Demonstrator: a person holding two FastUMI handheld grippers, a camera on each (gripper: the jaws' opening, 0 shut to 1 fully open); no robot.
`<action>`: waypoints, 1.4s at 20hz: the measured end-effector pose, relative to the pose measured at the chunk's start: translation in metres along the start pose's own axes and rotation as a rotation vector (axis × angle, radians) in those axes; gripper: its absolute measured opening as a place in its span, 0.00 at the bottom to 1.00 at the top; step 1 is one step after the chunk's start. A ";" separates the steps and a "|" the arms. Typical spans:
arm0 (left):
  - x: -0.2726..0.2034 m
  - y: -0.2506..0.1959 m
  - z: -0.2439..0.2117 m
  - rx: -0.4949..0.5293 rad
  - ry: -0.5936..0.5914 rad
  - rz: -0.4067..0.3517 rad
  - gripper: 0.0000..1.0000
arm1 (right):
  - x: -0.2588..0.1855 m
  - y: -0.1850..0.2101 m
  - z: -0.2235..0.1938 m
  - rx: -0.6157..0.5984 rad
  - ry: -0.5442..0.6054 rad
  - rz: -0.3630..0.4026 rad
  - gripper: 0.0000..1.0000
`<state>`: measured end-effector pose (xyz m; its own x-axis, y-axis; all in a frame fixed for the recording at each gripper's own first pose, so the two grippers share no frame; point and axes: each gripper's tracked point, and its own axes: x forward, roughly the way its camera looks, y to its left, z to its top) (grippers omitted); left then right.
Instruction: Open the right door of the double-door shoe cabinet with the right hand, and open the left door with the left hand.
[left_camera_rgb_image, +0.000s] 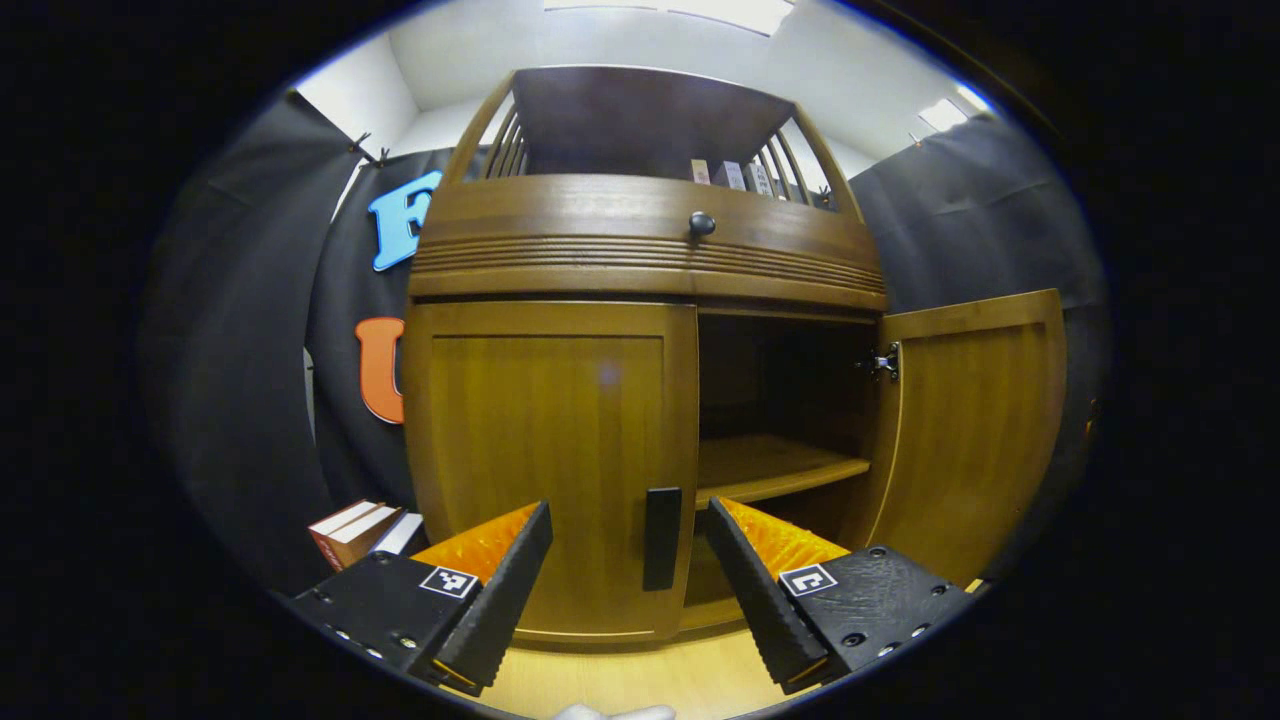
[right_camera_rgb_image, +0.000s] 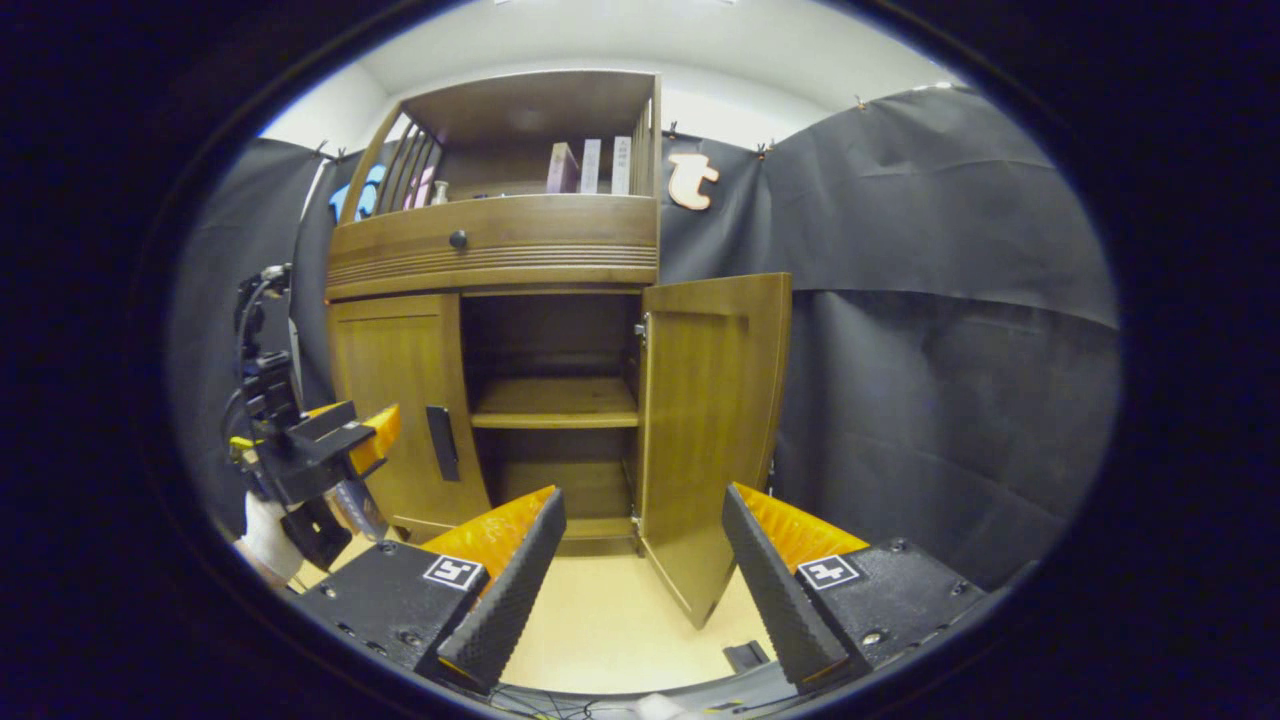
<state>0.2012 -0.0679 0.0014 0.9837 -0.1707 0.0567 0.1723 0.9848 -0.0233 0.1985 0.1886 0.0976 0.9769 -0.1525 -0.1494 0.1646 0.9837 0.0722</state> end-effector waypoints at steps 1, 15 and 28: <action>0.011 -0.002 -0.006 -0.002 0.007 -0.001 0.94 | 0.001 -0.001 0.001 -0.004 0.003 -0.004 1.00; 0.104 -0.009 -0.069 0.039 0.048 0.067 0.69 | -0.001 -0.017 -0.014 -0.070 0.057 -0.035 1.00; 0.066 -0.016 -0.075 -0.005 0.069 -0.049 0.27 | -0.015 -0.015 -0.026 -0.050 0.061 -0.012 1.00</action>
<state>0.2671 -0.0975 -0.0693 0.9752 -0.2210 -0.0107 0.2206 0.9750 -0.0273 0.1777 0.1790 0.0730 0.9644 -0.1602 -0.2103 0.1682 0.9855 0.0205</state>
